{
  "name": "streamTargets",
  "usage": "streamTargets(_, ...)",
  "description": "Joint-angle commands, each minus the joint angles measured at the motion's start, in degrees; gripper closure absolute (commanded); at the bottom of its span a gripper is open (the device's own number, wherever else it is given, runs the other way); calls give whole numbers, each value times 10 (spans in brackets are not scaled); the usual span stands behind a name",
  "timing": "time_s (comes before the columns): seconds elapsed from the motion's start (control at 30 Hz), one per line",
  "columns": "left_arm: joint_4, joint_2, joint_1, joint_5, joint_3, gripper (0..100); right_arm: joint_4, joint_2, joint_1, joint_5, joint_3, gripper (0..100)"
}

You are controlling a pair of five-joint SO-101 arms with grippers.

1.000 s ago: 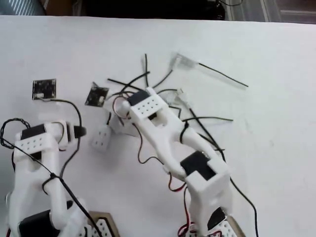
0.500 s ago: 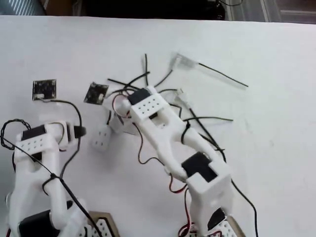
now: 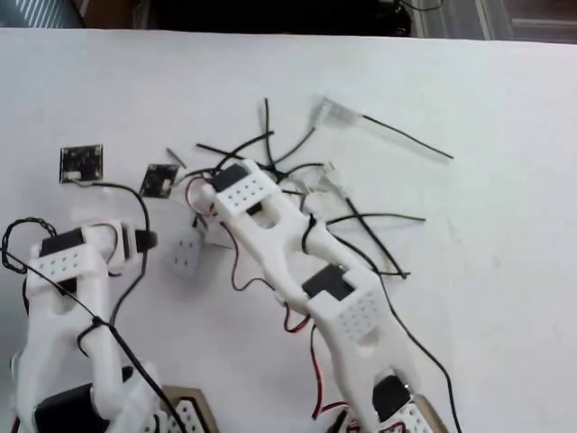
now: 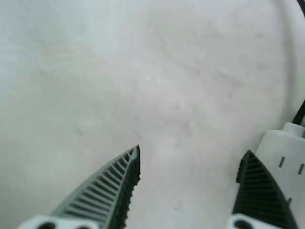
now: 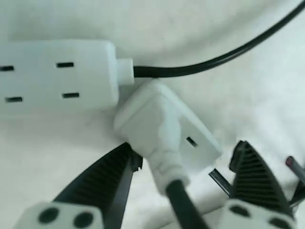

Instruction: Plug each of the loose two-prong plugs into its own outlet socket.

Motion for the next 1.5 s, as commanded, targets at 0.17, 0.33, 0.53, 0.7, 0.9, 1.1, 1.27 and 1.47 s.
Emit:
streamTargets(0.17,-9,-17,-4,-1,0,680,2,-1,13,1,-73,980)
streamTargets(0.33,-9,-17,-4,-1,0,680,23,-6,28,1,-97,980)
streamTargets(0.53,-9,-17,-4,-1,0,680,76,-64,49,1,-123,980)
streamTargets(0.7,-9,-17,-4,-1,0,680,79,-118,103,10,-123,980)
streamTargets(0.9,-9,-17,-4,-1,0,680,72,-161,212,68,-124,980)
streamTargets(1.1,-10,-17,-4,-1,0,680,15,-149,327,136,-123,980)
streamTargets(1.27,-11,-17,-3,-1,0,680,-36,-100,384,189,-123,980)
streamTargets(1.47,-13,-17,-2,-1,5,680,-64,-48,417,193,-123,892)
